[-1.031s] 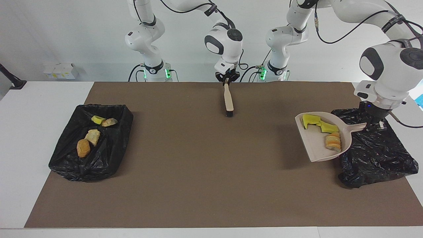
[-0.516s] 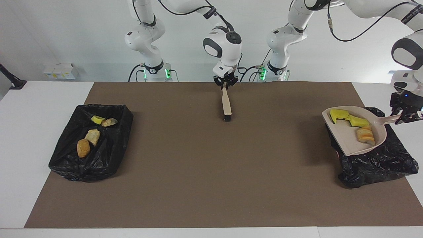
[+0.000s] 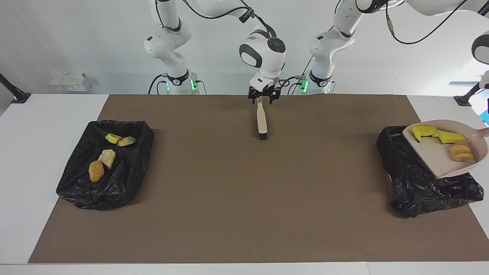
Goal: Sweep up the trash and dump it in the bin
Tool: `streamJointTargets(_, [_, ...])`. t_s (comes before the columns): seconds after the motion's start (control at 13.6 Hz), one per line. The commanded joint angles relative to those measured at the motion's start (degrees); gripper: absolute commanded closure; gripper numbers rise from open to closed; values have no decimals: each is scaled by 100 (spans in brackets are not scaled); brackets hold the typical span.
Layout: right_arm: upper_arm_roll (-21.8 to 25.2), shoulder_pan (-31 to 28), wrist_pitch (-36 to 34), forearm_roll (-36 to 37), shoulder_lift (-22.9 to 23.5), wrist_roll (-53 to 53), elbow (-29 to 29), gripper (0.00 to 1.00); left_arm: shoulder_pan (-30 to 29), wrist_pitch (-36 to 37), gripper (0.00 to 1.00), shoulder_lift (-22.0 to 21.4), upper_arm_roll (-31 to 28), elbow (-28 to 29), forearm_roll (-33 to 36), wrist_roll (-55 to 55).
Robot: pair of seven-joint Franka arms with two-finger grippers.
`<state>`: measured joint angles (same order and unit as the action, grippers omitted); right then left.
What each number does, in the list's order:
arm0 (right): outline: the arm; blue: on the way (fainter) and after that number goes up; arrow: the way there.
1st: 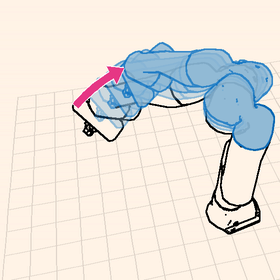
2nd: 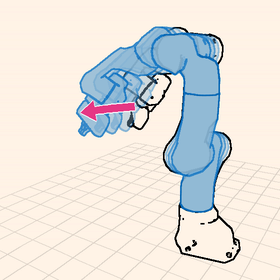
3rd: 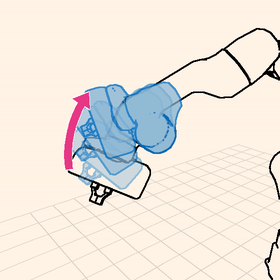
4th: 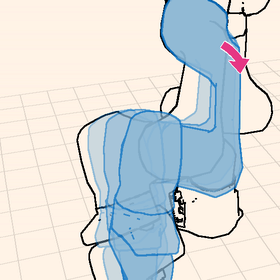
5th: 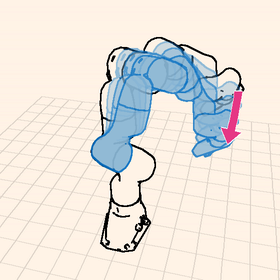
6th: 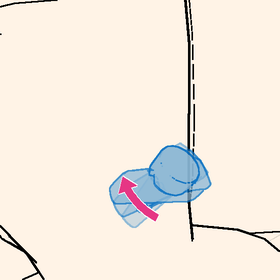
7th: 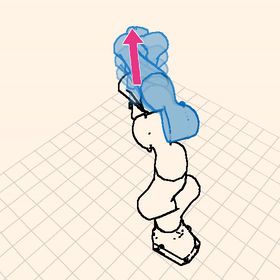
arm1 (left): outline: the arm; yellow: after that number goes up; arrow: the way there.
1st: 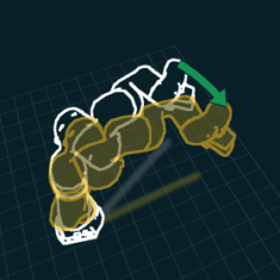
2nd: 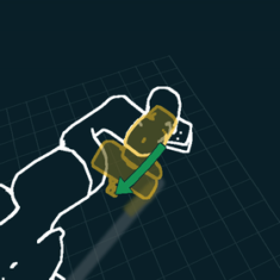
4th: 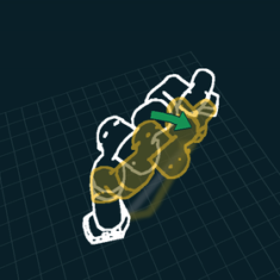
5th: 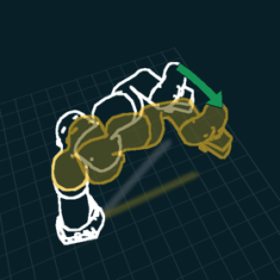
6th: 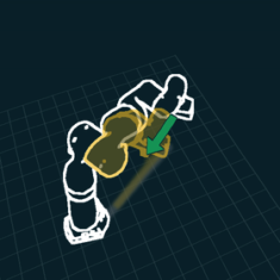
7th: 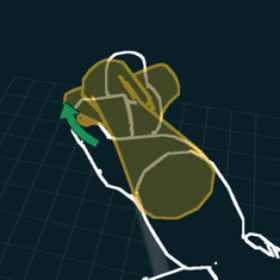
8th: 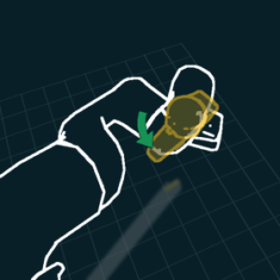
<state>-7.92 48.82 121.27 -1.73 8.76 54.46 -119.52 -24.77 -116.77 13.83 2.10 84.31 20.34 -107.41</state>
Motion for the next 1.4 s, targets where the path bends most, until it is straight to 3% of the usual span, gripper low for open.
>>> streamJointTargets(0.0, [-43, -214, -339, 155, 118, -58, 428, 0, 51, -144, 100, 111, 27, -135, 827, 70])
streamJointTargets(0.22, [-35, -644, -673, 77, 65, -600, 841, 0, 350, -101, 100, 50, 27, -82, 2320, 1121])
streamJointTargets(0.44, [-35, -1320, -1506, 15, -84, -1488, 1394, 0, 394, -39, 100, -38, 19, 76, 2877, 2019])
streamJointTargets(0.66, [-17, -2111, -2640, -117, -85, -2778, 2220, 0, 447, -39, 100, -546, 27, 856, 3693, 3459])
streamJointTargets(0.96, [-8, -3113, -3512, -4, -93, -4186, 2872, 0, 667, -21, 100, -662, 27, 973, 4301, 3683])
streamJointTargets(1.33, [97, -4467, -3522, 85, -260, -5383, 2961, 0, 1036, 392, 100, -793, 36, 920, 4996, 3886])
